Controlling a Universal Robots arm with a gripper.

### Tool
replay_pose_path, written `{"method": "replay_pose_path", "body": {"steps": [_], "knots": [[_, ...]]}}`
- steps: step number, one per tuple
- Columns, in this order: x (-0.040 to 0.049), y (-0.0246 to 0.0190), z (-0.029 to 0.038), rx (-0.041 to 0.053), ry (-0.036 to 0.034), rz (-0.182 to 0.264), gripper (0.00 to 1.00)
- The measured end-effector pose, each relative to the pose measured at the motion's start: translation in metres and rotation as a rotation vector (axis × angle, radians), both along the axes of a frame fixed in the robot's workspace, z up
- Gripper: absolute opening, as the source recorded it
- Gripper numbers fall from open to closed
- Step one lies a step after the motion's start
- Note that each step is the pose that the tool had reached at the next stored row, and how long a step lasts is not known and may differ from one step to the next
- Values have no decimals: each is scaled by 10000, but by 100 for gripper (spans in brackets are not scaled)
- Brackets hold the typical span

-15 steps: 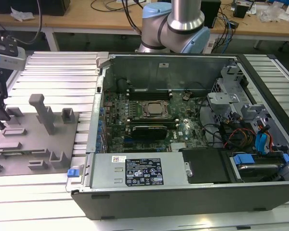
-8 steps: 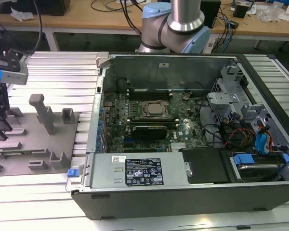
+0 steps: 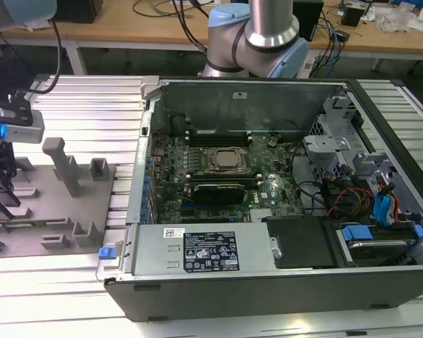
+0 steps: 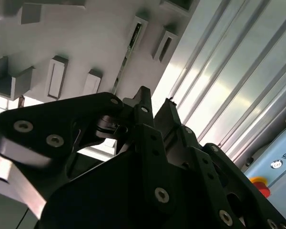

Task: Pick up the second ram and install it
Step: 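Pick up the second ram and move it above second insertion slot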

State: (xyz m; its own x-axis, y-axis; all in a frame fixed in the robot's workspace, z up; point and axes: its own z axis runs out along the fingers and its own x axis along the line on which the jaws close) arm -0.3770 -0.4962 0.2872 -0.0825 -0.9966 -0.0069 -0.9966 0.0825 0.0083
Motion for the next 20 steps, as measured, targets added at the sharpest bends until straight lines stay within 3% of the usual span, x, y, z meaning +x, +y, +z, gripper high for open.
{"method": "replay_pose_path", "body": {"steps": [4, 7, 11, 13, 15, 17, 20], "knots": [[1, -2, -92, 2, -1, 22, 30], [0, 8, -172, 0, -1, 736, 30], [-25, 136, -286, 1, -2, 757, 30], [-40, 158, -335, -2, -2, 757, 30], [-83, 177, -433, -6, 0, 757, 30], [-113, 181, -475, -6, -2, 757, 30], [-146, 199, -597, -11, -1, 753, 30]]}}
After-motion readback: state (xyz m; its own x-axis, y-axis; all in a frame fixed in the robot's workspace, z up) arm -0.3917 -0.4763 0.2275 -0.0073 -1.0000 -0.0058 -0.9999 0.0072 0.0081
